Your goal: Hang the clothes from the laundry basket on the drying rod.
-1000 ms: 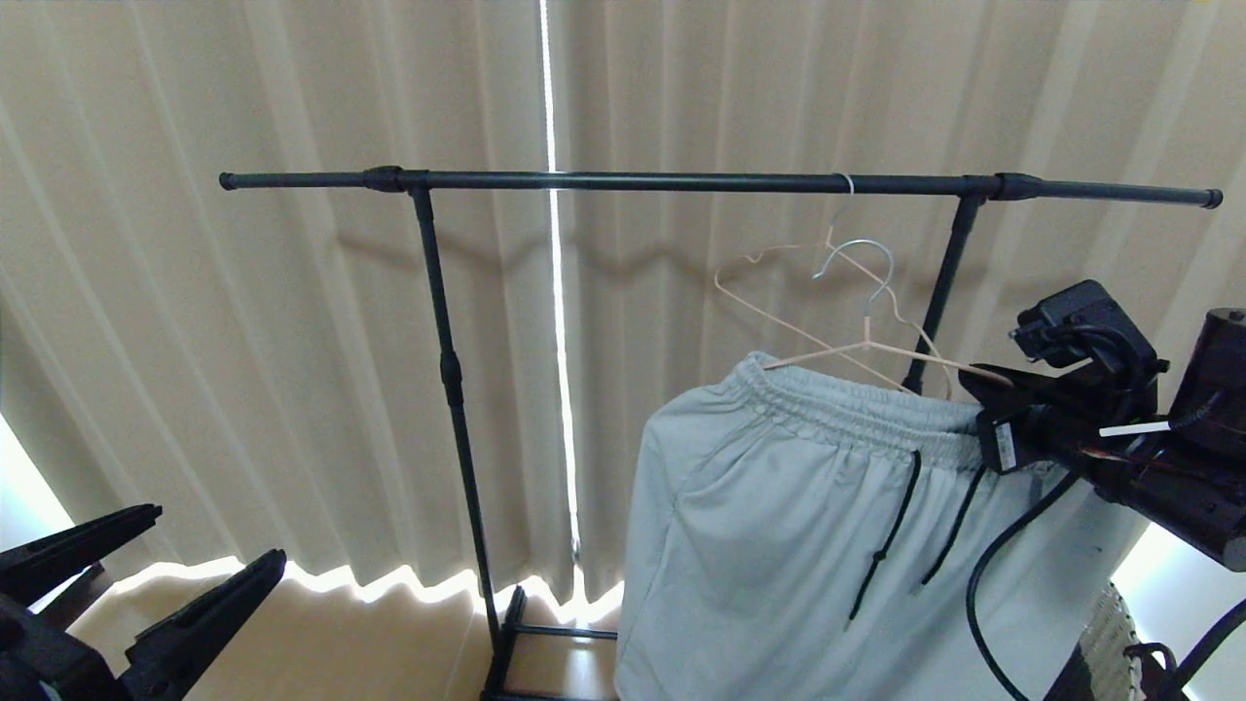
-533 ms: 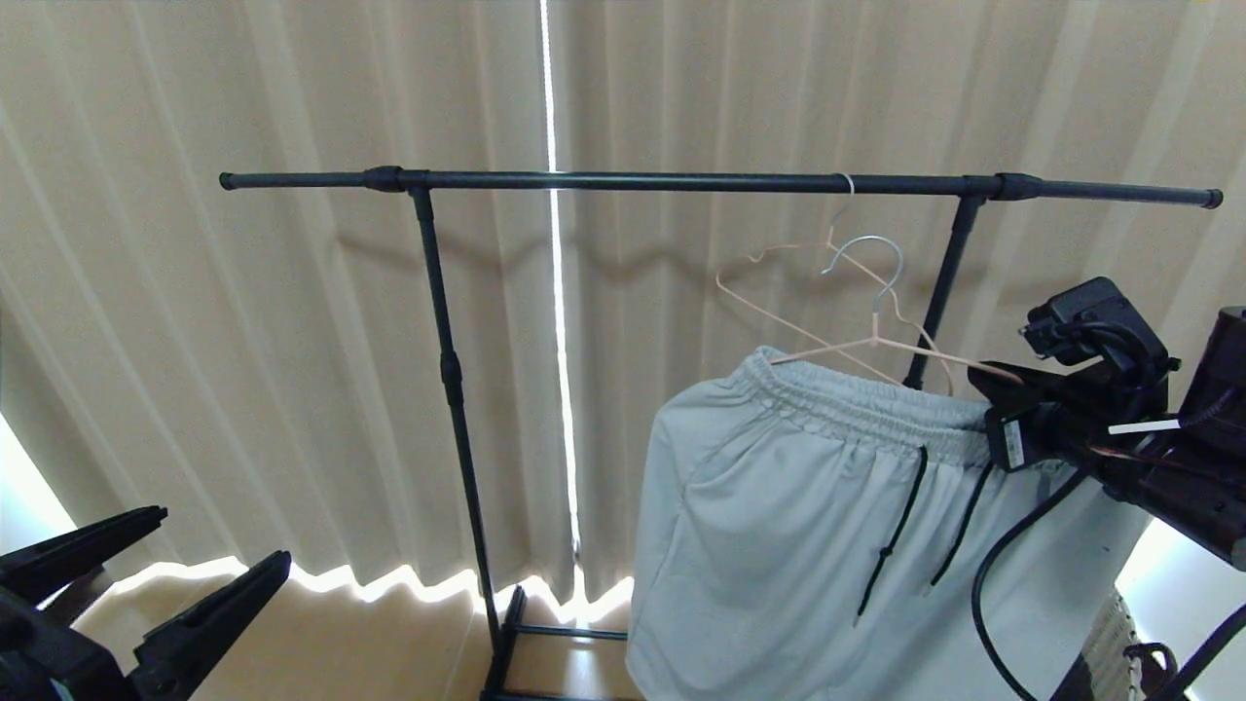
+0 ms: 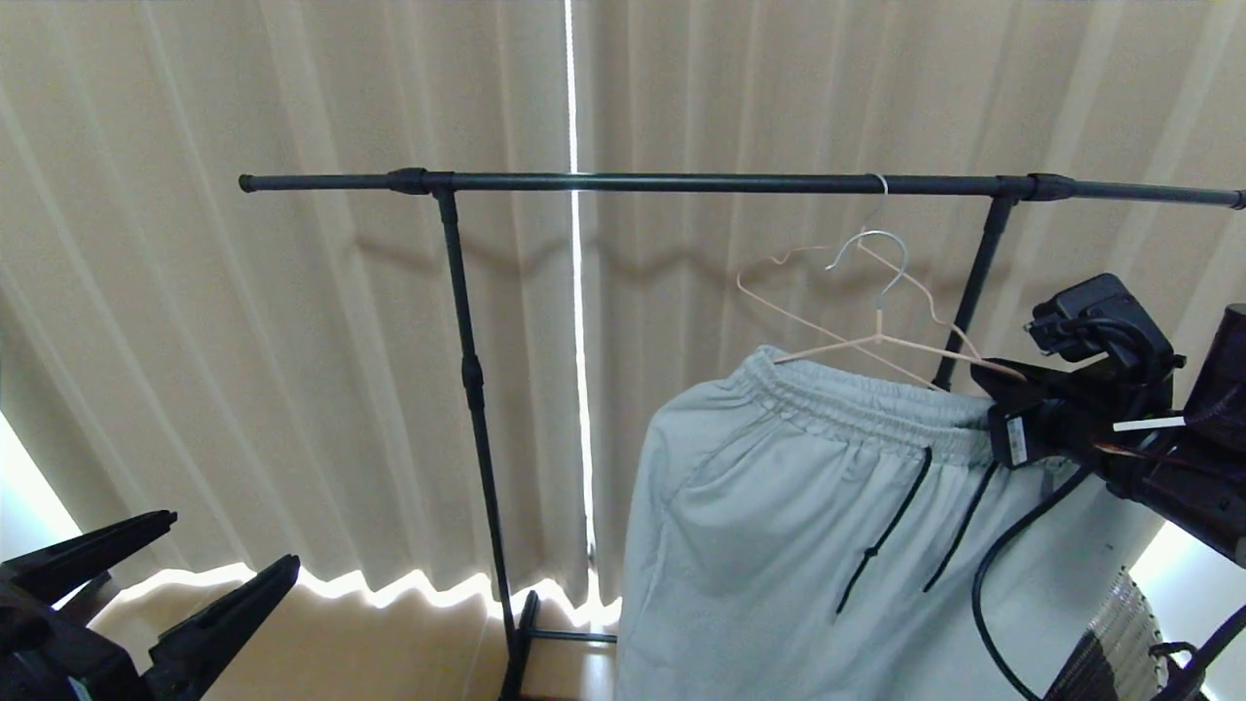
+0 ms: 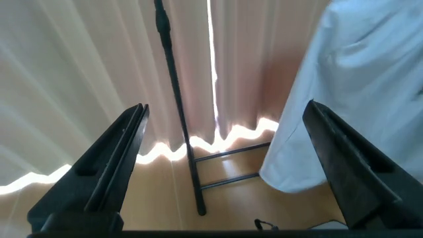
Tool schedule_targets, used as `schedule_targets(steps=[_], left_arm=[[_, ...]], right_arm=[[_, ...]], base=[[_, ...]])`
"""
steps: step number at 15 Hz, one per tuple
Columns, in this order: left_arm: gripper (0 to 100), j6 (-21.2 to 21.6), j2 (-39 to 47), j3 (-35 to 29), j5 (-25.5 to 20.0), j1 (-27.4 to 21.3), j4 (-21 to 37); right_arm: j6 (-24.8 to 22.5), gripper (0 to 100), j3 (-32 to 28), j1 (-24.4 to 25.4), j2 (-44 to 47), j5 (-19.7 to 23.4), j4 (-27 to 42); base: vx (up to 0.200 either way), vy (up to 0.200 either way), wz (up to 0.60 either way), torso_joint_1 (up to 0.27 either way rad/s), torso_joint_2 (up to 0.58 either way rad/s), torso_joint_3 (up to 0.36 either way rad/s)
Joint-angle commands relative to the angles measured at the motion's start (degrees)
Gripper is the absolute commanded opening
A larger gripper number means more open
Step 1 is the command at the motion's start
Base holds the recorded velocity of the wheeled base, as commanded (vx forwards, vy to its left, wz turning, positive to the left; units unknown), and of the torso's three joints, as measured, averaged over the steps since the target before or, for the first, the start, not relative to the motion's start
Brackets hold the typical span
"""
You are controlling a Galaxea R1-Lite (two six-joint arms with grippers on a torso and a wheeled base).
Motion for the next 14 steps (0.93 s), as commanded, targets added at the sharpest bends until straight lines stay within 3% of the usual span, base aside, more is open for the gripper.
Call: schedule_targets(steps=[1, 5, 6, 12, 14], left_arm=[[100, -0.1, 0.2, -0.1, 0.0, 0.0, 0.0], [100, -0.4, 1.2, -0.6, 0.0, 0.0, 0.0], [100, -1.2, 2.3, -0.7, 0.0, 0.0, 0.0], [100, -1.2, 2.2, -0.4, 0.0, 0.0, 0.0], [100, -0.9, 2.2, 0.0, -0.1, 0.0, 0.0]], right_arm=[[0.0, 0, 0.0, 0.2, 0.0, -0.5, 0.1], [-0.1, 0, -0.2, 0.2, -0.5, -2.1, 0.9], [0.1, 0, -2.3, 0.2, -0.8, -4.3, 4.1], [0.6, 0, -2.8, 1.7, -0.9, -4.4, 4.0], [0.7, 0, -2.6, 1.7, -1.1, -4.4, 4.2]], base=[[0.0, 0.0, 0.0, 0.0, 0.0, 0.0], [0.0, 0.0, 0.0, 0.0, 0.0, 0.0], [0.0, 0.0, 0.0, 0.0, 0.0, 0.0], [0.0, 0.0, 0.0, 0.0, 0.0, 0.0], [0.2, 0.0, 0.0, -0.002, 0.0, 0.002]])
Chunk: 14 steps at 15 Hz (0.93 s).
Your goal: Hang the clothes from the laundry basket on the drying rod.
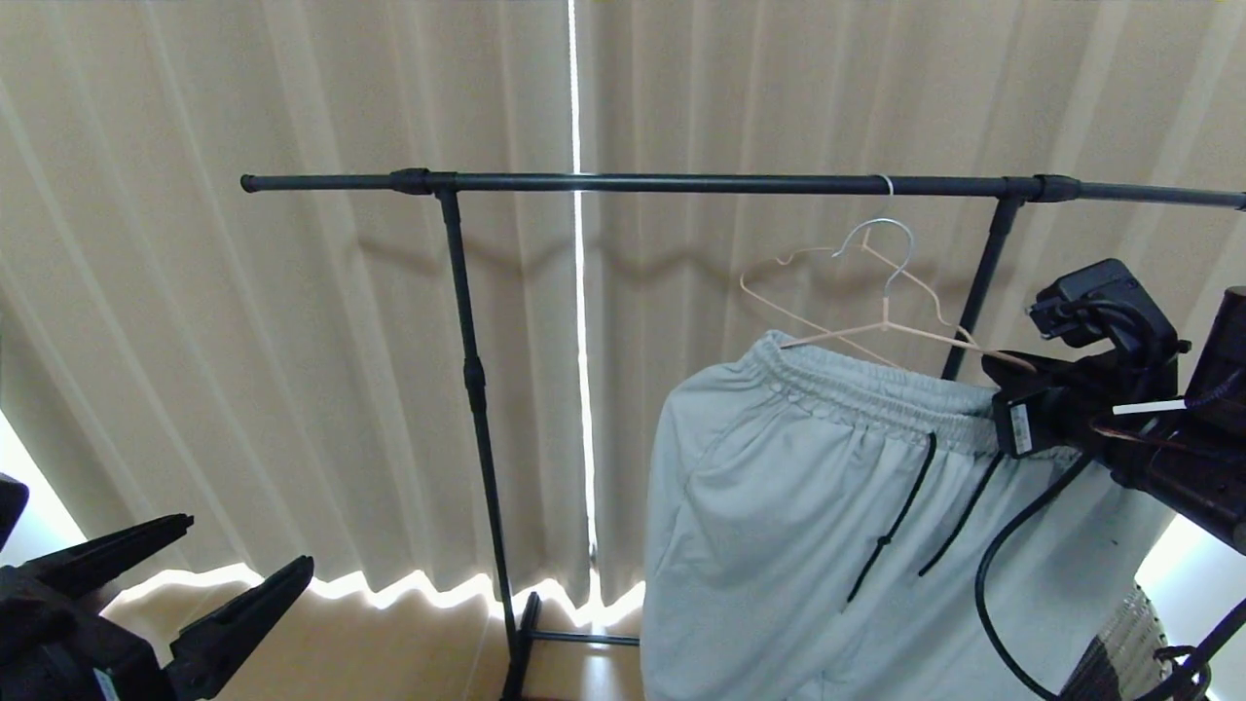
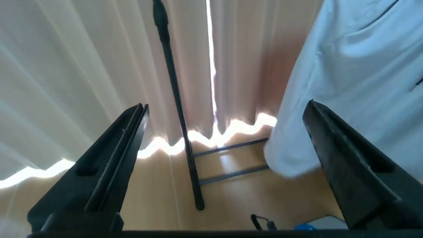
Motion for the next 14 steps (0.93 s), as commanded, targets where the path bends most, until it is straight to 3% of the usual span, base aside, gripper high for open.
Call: schedule_targets(steps=[1, 10, 12, 14], left_arm=[[100, 0.1, 0.2, 0.1, 0.0, -0.1, -0.1], [100, 0.2, 0.4, 0.1, -0.4, -0.7, 0.0], [100, 0.4, 0.4, 1.2, -2.2, -0.9, 0.0], [100, 0.9, 0.6, 1.5, -2.2, -0.9, 0.0]], right_arm=[[0.0, 0, 0.1, 0.1, -0.4, 0.1, -0.1], [-0.1, 0, -2.7, 0.0, -2.5, 0.0, 0.2], [-0.1, 0, -7.3, 0.1, 0.0, -0.2, 0.6], [-0.2, 0, -10.6, 0.8, 3.3, -3.3, 0.5]], base=[[0.2, 0.0, 0.0, -0.002, 0.0, -0.002], [0.2, 0.0, 0.0, 0.004, 0.0, 0.001], [0.2, 0.0, 0.0, 0.0, 0.0, 0.0], [0.0, 0.0, 0.0, 0.0, 0.0, 0.0]])
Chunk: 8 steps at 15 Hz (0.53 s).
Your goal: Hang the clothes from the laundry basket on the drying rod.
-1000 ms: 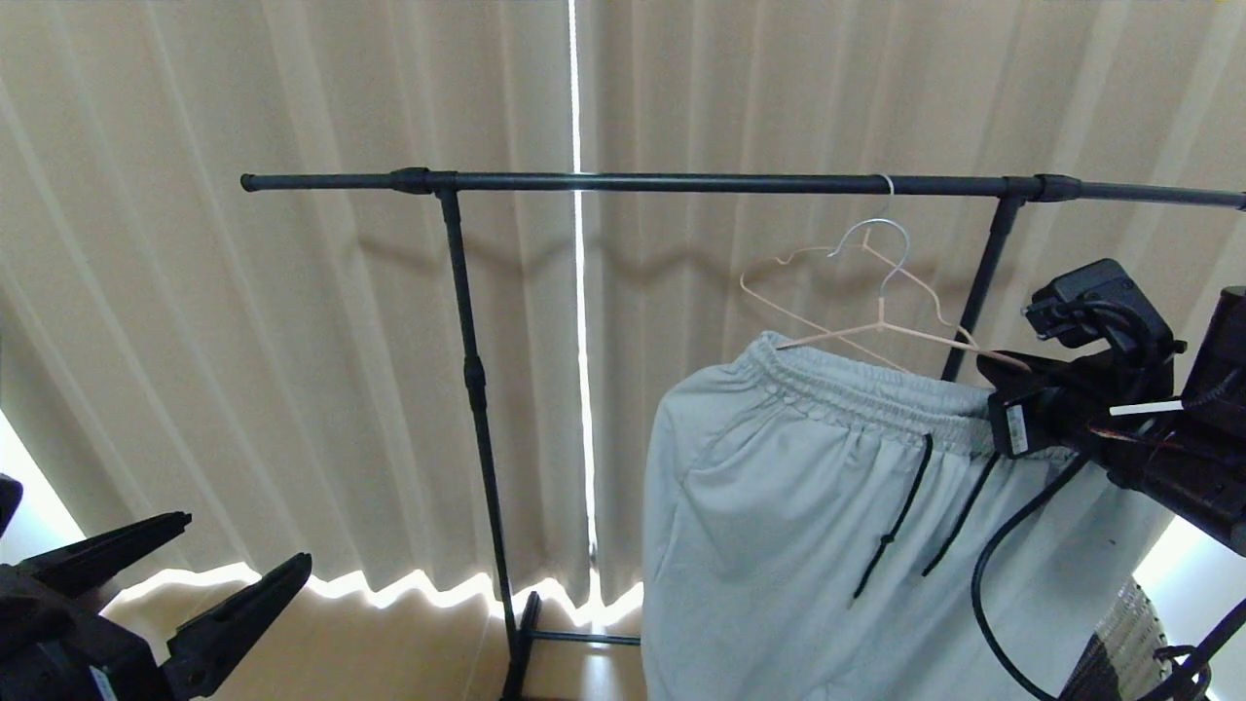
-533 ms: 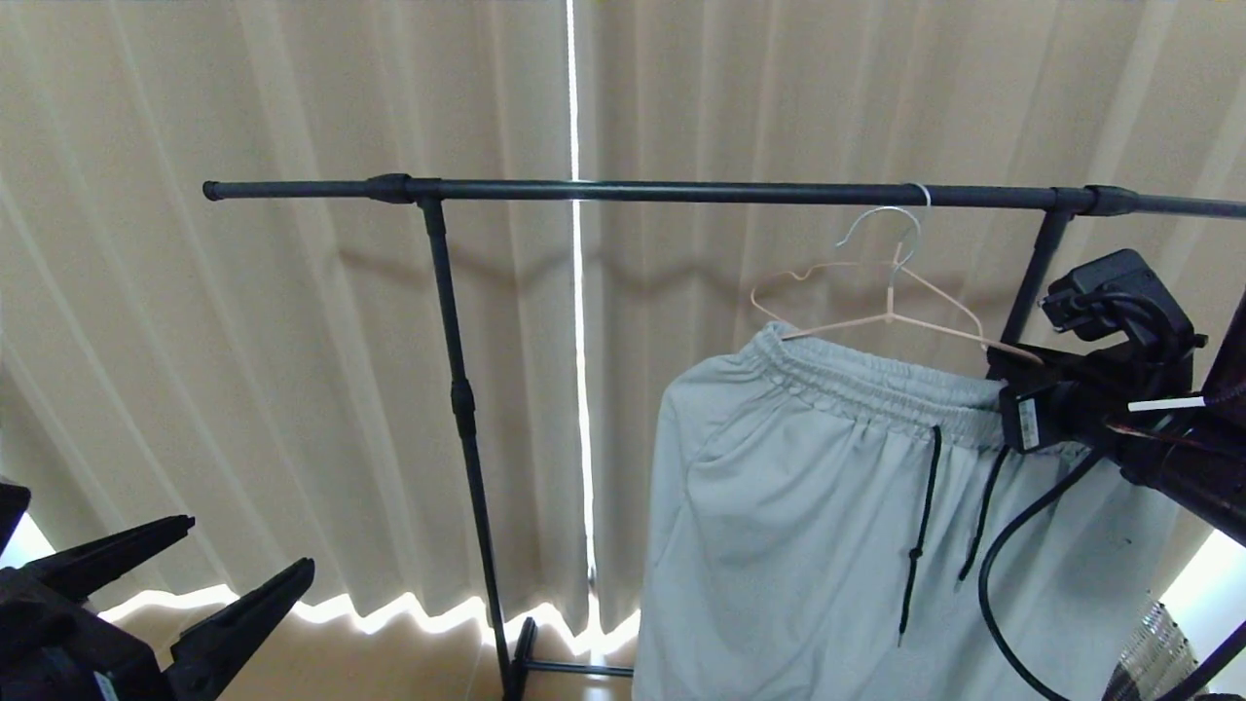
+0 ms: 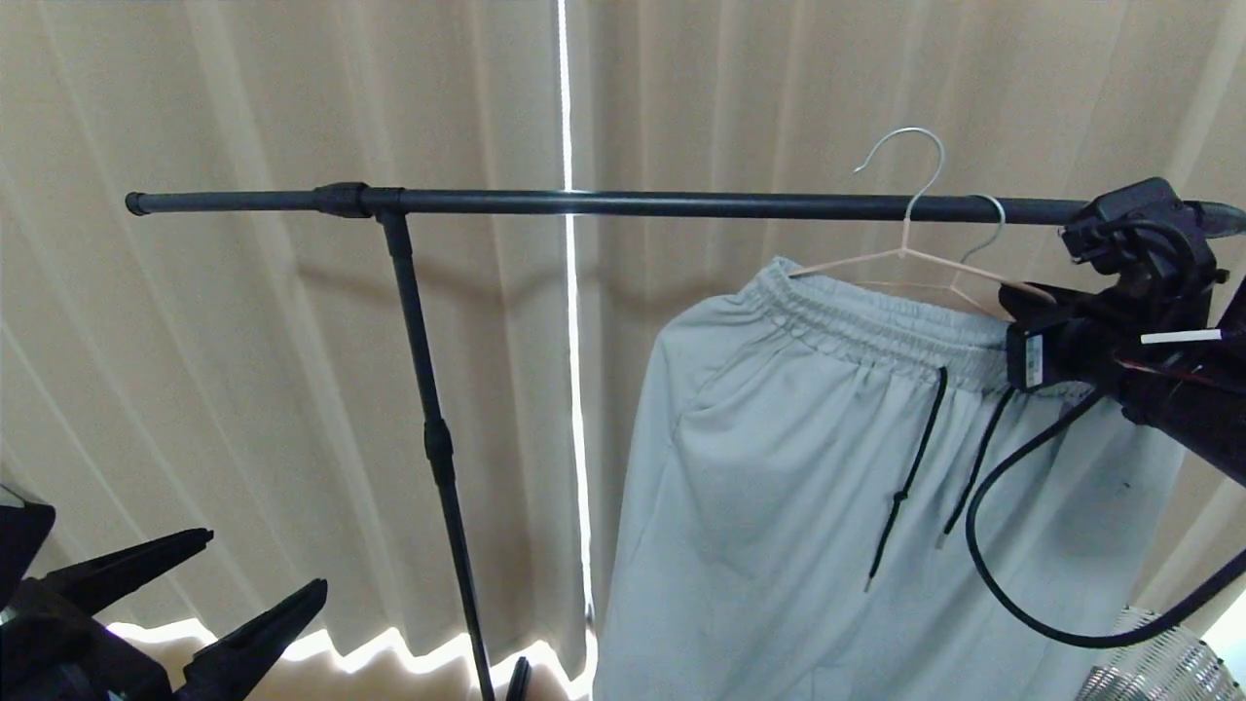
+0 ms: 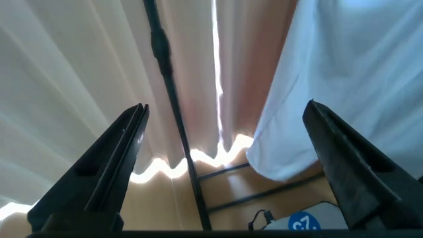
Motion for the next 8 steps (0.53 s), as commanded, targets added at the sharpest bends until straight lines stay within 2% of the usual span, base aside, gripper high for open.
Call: schedule_targets(steps=[1, 4, 8], left_arm=[[100, 0.1, 0.1, 0.2, 0.0, 0.0, -0.1], [100, 0.1, 0.3, 0.2, 0.0, 0.0, -0.1], [100, 0.1, 0.7, 0.4, 0.0, -0.1, 0.0]], right_arm=[[-0.1, 0, -4.4, 1.1, 5.4, -3.7, 0.0], [-0.1, 0, -8.6, 1.7, 9.5, -6.7, 0.0], [-0.2, 0, -10.9, 5.7, 14.6, -11.4, 0.0]], base=[[0.0, 0.0, 0.0, 0.0, 0.0, 0.0], [0.0, 0.0, 0.0, 0.0, 0.0, 0.0], [0.0, 0.0, 0.0, 0.0, 0.0, 0.0]])
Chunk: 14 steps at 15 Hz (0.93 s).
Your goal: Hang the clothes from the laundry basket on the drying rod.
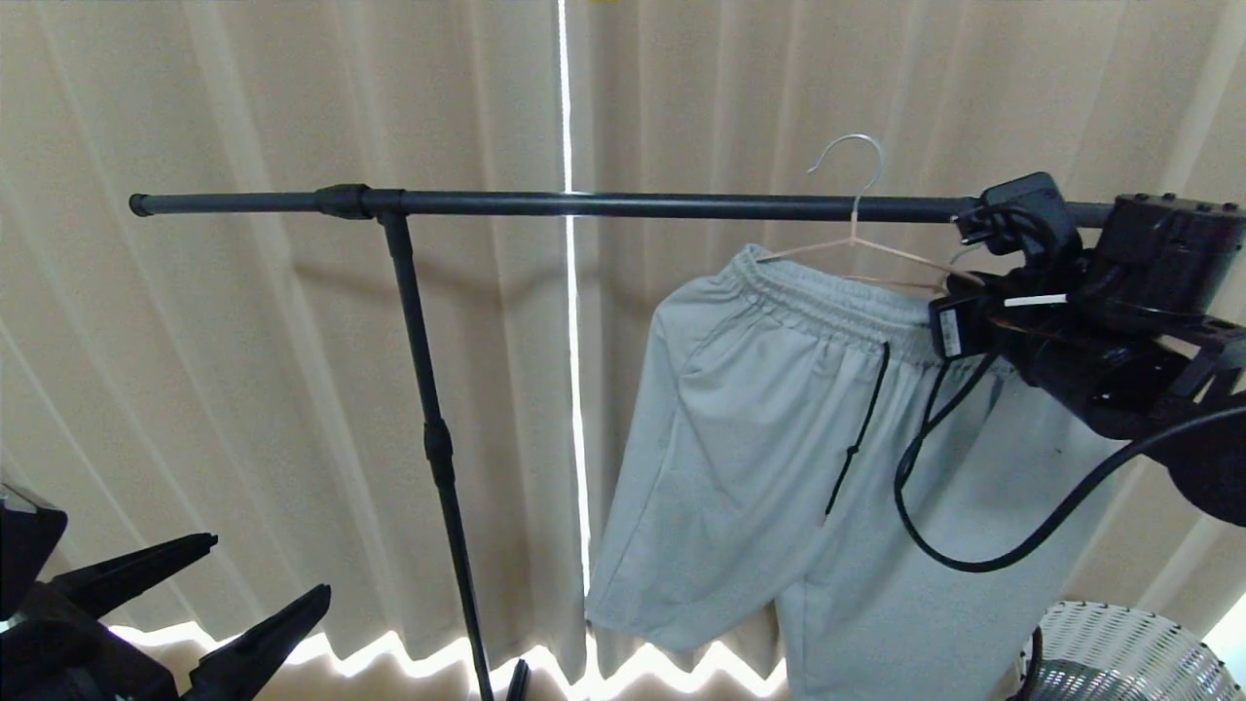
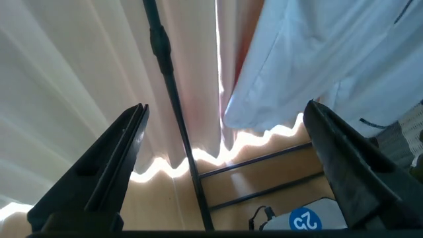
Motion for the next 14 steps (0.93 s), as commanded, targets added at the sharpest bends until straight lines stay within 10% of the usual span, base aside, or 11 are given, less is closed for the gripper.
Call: schedule_targets(steps=[1, 14], left_arm=[[100, 0.0, 0.4, 0.0, 0.0, 0.0, -0.1], [100, -0.1, 2.0, 0.1, 0.0, 0.0, -0.1]], right_arm=[[-0.1, 0, -1.5, 2.4, 4.3, -1.6, 0.1], [-1.9, 0, -3.3, 5.4, 6.9, -9.3, 0.1]], base=[[0.0, 0.0, 0.0, 0.0, 0.0, 0.0], [0.0, 0.0, 0.0, 0.0, 0.0, 0.0]])
